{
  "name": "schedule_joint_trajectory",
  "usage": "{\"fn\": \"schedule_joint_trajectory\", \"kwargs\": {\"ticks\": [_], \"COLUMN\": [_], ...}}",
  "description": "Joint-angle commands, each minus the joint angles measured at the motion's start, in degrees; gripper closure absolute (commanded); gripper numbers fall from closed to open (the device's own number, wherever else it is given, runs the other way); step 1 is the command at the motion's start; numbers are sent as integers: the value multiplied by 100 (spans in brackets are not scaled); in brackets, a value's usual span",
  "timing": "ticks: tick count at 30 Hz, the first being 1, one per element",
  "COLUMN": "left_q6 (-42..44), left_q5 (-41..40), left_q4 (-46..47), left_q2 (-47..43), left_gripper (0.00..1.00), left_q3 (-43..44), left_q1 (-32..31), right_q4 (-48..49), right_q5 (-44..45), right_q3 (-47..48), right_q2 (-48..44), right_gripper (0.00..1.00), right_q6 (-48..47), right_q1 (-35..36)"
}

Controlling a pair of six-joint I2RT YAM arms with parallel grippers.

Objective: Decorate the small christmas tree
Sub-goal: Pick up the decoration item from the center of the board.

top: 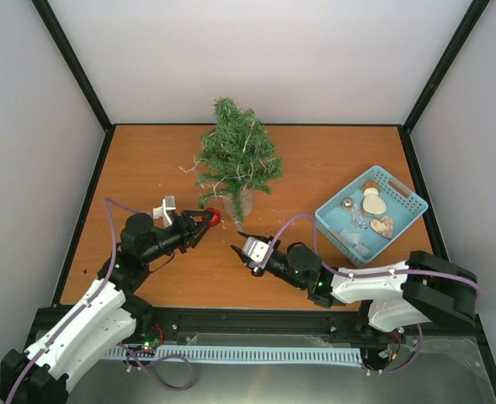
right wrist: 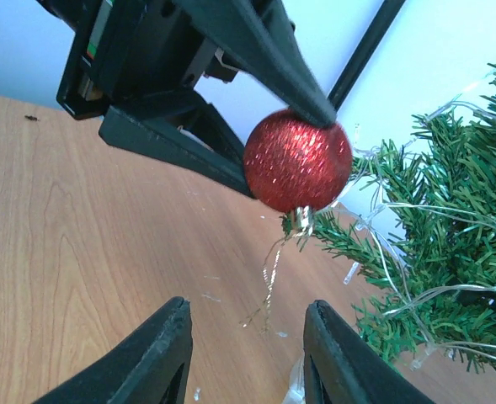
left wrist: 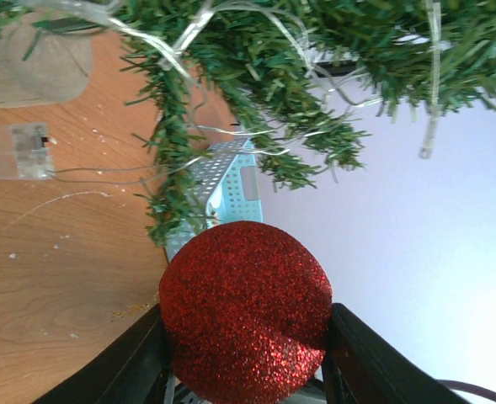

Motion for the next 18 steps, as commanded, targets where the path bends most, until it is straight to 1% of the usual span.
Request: {"fn": "schedule_joint_trajectory", "kwargs": {"ticks": [1,6,9,12,18], "left_q6": [-157,-189,-201,-259,-256], "left_q5": [117,174,162,197,216], "left_q4": [-217,-273,-292,-256,-290], "left_q2": [-154,-228,-268,-269,-282], "left_gripper": [56,56,55,55,55], "left_q3": [383,469,481,466,560], "left_q1": [-48,-52,-55,-51,-48], "right_q4": [1089,1027,1056,824,743], "right_q5": [149,101,15,-74,-224], "right_q3": [101,219,261,451,622], "right_q2": [401,660,724,806,1017], "right_gripper": [62,61,61,60,62], "right_q6": [415,883,873,863,916], "right_q1": [-30,-297,-339,-373,-474]}}
